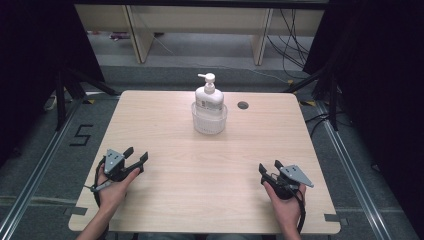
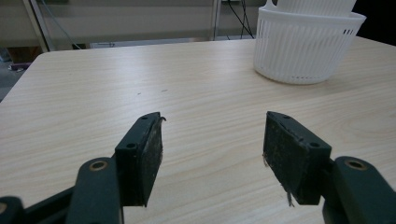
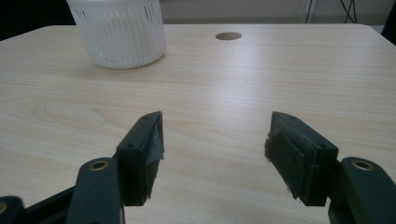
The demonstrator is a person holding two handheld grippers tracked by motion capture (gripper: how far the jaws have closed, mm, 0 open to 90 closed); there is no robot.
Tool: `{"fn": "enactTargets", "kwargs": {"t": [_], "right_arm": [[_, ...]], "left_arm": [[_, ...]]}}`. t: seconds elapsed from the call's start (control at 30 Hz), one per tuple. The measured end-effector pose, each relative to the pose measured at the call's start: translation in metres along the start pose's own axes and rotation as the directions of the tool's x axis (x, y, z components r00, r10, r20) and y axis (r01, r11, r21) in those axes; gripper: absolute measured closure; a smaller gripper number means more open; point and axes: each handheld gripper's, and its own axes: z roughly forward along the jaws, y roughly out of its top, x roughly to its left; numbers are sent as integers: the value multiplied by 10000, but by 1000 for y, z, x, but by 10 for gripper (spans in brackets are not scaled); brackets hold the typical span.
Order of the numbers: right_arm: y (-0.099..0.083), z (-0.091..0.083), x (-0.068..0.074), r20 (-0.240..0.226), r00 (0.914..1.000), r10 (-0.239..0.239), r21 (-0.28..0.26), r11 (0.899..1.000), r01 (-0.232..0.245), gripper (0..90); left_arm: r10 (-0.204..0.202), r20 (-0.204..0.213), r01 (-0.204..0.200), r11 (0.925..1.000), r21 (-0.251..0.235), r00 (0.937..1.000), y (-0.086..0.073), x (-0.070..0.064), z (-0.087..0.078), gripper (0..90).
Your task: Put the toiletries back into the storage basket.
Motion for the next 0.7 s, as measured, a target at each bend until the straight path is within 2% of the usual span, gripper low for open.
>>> {"fn": "enactTargets", "kwargs": {"t": [0.1, 0.37, 0.43, 0.53, 0.57, 0.63, 0.7], "right_arm": [[0, 0, 0, -35, 10000, 3, -10, 10000, -3, 370], [0, 1, 1, -121, 9999, 90, -25, 10000, -90, 371], [0, 0, -1, -10, 10000, -84, 43, 10000, 84, 371], [0, 0, -1, -80, 10000, -57, 22, 10000, 57, 371], [0, 0, 2, -19, 9996, 271, 65, 9996, -271, 370], [-1, 2, -1, -107, 9999, 14, -190, 9998, -16, 371], [0, 2, -1, -156, 9998, 87, -152, 9998, -89, 370]], "left_arm": [[-26, -32, 26, 10000, 47, 10000, -5, 2, 1, 370], [-7, 36, 8, 9995, -310, 10000, -5, 2, 1, 367], [2, 26, -1, 9996, -279, 10000, -5, 2, 1, 367], [7, -64, -7, 10000, -94, 10000, -5, 2, 0, 368], [2, -56, -2, 10000, -98, 10000, -5, 2, 0, 368], [-4, -43, 3, 9999, -107, 10000, -5, 3, 0, 369], [-2, -34, 1, 9999, -104, 10000, -5, 2, 0, 369]]}}
